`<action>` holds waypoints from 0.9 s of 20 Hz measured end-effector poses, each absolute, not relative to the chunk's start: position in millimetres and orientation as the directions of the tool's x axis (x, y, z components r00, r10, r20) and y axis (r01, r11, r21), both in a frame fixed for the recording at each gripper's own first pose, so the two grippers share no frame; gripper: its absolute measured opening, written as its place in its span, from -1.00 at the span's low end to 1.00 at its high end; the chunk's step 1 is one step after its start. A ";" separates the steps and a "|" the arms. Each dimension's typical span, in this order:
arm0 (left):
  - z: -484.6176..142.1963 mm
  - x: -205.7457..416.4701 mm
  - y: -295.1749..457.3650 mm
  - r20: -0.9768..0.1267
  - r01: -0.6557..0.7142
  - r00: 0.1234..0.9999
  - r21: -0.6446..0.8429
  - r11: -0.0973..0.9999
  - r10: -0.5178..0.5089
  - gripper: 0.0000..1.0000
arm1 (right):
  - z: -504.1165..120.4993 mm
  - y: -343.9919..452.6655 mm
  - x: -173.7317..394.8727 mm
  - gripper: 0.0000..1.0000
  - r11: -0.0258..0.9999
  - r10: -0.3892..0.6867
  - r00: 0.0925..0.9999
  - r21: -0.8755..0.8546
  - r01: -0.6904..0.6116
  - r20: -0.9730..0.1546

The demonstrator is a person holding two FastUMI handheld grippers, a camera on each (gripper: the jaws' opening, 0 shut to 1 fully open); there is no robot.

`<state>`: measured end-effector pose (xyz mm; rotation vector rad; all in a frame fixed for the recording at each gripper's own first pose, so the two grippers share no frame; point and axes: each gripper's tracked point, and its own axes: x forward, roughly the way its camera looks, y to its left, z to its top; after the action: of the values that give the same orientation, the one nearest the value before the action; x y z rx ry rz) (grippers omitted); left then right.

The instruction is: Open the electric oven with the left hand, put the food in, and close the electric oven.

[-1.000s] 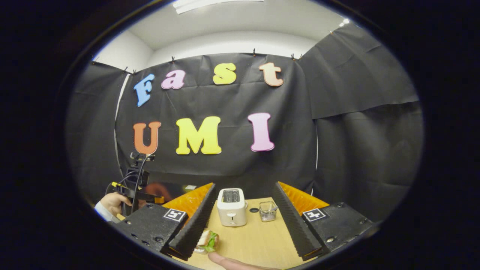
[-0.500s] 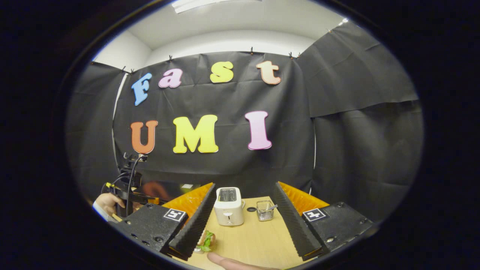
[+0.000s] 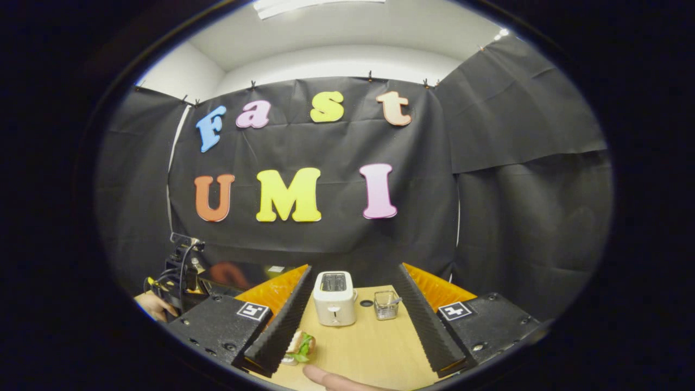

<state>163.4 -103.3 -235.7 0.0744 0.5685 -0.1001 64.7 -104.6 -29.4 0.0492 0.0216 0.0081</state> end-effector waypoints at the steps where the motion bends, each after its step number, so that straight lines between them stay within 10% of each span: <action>1: -241.1 156.7 -103.1 -0.538 0.116 0.840 0.045 0.992 -0.074 0.93 | -29.2 -104.2 63.9 0.82 0.999 0.009 1.000 0.054 -0.008 -0.022; 18: -356.1 102.0 -87.5 -0.647 0.106 0.759 0.020 0.994 -0.068 0.89 | -30.0 -95.6 41.1 0.82 1.000 -0.024 1.000 0.010 0.024 0.002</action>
<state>102.0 -87.5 -356.1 0.0568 0.7026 -0.0950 41.1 -95.6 -30.0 0.0095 -0.0021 -0.0237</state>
